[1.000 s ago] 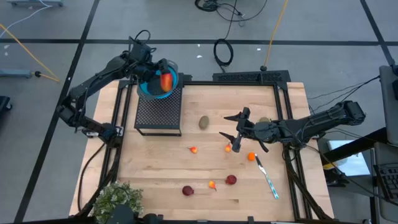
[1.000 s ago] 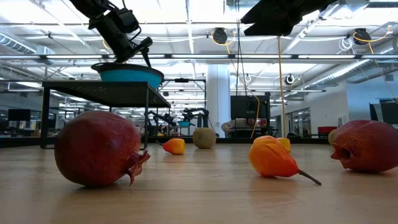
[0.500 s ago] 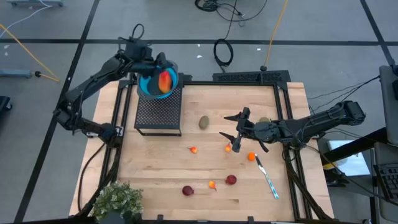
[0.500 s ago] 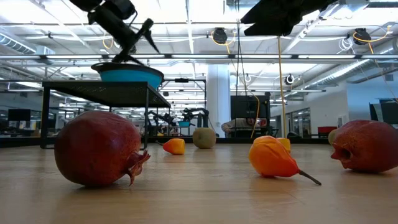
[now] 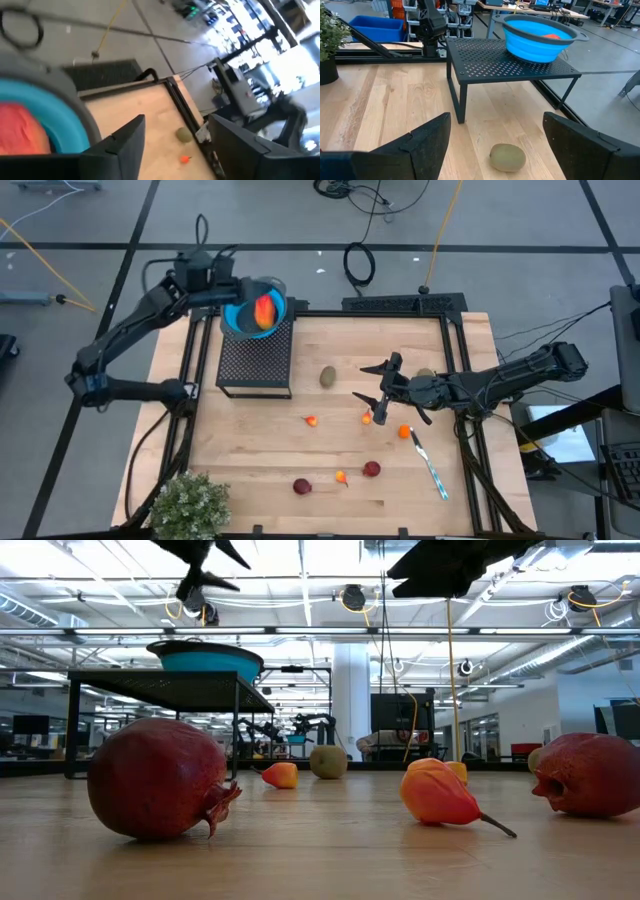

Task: Pick & Place Fruit
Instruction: Put the right kiwi into the blue strainer bowl on the shelf

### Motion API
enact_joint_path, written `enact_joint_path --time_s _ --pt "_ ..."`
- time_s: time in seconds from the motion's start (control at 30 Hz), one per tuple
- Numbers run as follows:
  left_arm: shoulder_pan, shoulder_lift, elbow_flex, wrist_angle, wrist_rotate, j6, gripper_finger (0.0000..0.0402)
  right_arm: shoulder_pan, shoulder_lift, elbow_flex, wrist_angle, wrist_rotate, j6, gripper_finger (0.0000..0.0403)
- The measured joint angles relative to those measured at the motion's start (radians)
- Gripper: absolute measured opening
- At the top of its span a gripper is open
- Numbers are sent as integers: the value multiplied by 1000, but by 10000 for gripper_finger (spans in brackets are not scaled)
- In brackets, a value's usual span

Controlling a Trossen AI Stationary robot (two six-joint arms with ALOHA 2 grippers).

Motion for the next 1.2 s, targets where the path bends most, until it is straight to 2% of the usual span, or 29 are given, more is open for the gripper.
enact_joint_path --time_s 0.17,0.37,0.73,1.2 --pt "-66 -68 0 -11 -58 242 152 0 0 0 -6 0 0 306" --pt "-118 -126 0 -34 -150 426 87 0 0 0 -78 0 15 306" --pt "-164 -186 -11 -74 -155 546 8 -1 -1 0 -287 28 164 306" --pt "-168 -346 -217 31 -164 541 4 -63 -40 0 -596 -2 411 306"
